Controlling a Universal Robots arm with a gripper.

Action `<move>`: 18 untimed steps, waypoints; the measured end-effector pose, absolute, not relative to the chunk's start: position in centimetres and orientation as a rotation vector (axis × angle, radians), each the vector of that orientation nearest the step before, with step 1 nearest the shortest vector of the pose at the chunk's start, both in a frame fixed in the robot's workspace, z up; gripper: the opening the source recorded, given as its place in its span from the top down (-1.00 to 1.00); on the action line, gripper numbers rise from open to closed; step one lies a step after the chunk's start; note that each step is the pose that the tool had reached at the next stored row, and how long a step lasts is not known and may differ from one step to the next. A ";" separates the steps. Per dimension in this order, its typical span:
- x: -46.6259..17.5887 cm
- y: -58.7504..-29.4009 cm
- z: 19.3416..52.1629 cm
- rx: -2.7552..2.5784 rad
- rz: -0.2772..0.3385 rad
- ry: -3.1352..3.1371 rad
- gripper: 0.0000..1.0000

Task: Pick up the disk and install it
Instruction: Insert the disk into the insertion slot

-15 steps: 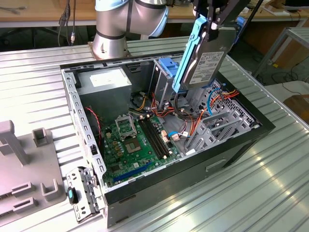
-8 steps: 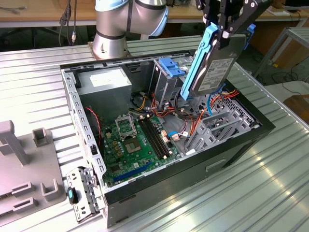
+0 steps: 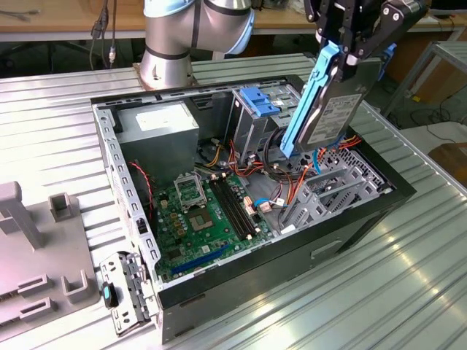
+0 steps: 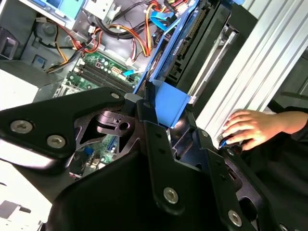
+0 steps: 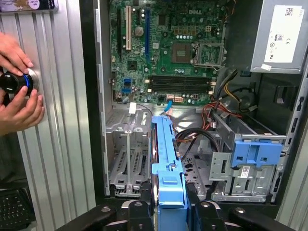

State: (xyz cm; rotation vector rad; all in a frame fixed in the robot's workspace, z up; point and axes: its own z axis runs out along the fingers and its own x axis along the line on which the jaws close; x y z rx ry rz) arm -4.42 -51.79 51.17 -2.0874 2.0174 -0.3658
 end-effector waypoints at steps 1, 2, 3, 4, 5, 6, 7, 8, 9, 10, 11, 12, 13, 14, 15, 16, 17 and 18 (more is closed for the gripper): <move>-4.3 -51.9 51.2 -2.086 -0.370 2.014 0.26; -4.3 -51.9 51.1 -2.084 -0.373 2.011 0.26; -4.1 -52.1 51.1 -2.082 -0.379 2.006 0.26; -3.8 -52.1 51.1 -2.080 -0.383 2.003 0.26; -3.6 -52.1 51.1 -2.080 -0.384 2.001 0.26; -3.4 -52.2 51.0 -2.080 -0.385 2.000 0.26; -3.2 -52.2 51.0 -2.078 -0.387 1.999 0.26; -2.9 -52.3 51.0 -2.077 -0.390 1.997 0.26; -2.7 -52.4 50.9 -2.076 -0.391 1.996 0.26; -2.6 -52.5 50.9 -2.076 -0.391 1.996 0.26; -2.4 -52.9 50.8 -2.075 -0.392 1.996 0.26; -2.3 -53.2 50.7 -2.075 -0.393 1.995 0.26; -2.2 -53.5 50.6 -2.074 -0.396 1.994 0.26; -2.2 -53.7 50.5 -2.073 -0.397 1.993 0.26; -2.1 -53.8 50.3 -2.073 -0.398 1.993 0.26; -2.0 -53.8 50.2 -2.072 -0.398 1.993 0.26; -1.9 -53.8 50.1 -2.072 -0.399 1.992 0.26; -1.8 -53.8 50.0 -2.071 -0.400 1.992 0.26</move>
